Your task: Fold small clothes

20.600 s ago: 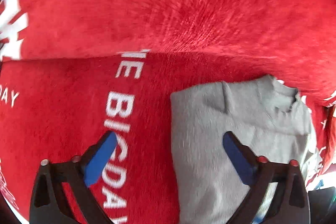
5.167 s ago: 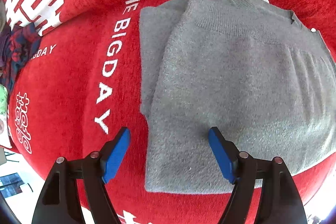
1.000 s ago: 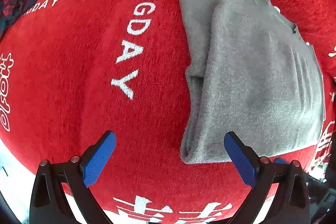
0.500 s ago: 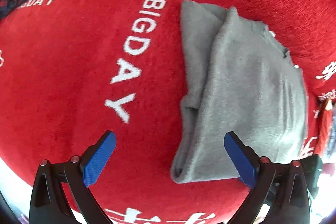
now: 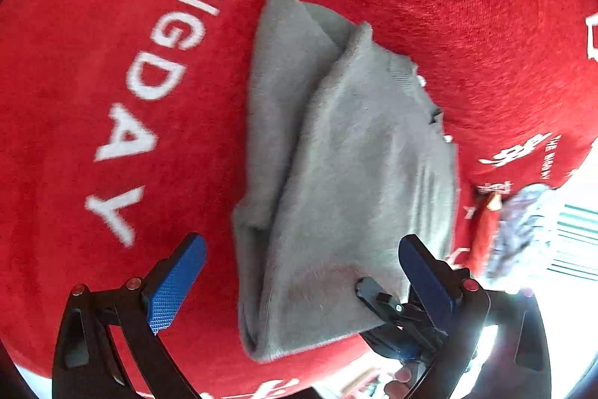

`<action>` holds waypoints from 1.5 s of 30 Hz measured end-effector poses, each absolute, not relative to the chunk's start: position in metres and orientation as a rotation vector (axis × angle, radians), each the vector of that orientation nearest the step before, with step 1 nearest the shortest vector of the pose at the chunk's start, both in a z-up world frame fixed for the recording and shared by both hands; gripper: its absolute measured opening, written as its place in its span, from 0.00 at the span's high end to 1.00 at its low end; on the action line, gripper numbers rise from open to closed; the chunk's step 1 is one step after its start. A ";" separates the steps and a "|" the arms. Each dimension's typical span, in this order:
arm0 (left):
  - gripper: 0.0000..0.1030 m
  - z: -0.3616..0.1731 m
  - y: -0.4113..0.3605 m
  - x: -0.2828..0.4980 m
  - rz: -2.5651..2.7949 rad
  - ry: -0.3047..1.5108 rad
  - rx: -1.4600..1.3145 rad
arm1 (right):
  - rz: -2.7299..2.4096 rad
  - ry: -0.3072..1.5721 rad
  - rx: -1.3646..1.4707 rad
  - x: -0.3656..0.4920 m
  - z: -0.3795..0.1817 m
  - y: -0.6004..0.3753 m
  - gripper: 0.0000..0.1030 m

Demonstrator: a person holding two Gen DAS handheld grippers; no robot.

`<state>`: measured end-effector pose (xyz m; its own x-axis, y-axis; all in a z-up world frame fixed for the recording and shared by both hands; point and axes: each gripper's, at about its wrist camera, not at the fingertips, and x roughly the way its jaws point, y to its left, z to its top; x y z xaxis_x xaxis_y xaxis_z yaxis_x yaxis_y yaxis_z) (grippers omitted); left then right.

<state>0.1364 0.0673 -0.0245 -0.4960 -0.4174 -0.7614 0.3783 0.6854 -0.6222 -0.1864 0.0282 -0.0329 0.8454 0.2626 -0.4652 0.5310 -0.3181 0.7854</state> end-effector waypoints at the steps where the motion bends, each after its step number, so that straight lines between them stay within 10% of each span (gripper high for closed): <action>1: 0.00 -0.025 0.065 0.137 -0.971 1.868 -0.042 | -0.284 0.583 1.890 -0.185 -0.026 0.024 0.92; 13: 0.05 -0.016 -0.020 0.123 -1.174 1.826 -0.003 | -0.169 0.600 1.693 -0.173 0.023 -0.006 0.92; 19: 0.65 -0.011 -0.052 0.094 -1.195 1.728 0.257 | -0.170 0.763 1.653 -0.174 0.015 0.004 0.92; 22: 0.68 -0.014 -0.052 0.087 -1.183 1.693 0.345 | -0.174 0.927 1.568 -0.171 0.016 0.008 0.86; 26: 0.68 -0.018 -0.050 0.085 -1.144 1.666 0.434 | -0.163 1.123 1.391 -0.173 0.033 0.005 0.44; 29: 0.68 -0.023 -0.049 0.084 -1.097 1.654 0.474 | -0.201 1.142 1.259 -0.180 0.056 -0.013 0.44; 31: 0.70 -0.024 -0.047 0.086 -1.087 1.649 0.460 | -0.311 1.145 1.146 -0.184 0.068 -0.033 0.55; 33: 0.77 -0.023 -0.046 0.087 -1.076 1.630 0.448 | -0.442 1.172 1.045 -0.185 0.071 -0.055 0.93; 45: 0.81 0.066 -0.096 0.034 -1.259 1.475 0.358 | -0.409 1.134 1.125 -0.193 0.024 -0.098 0.97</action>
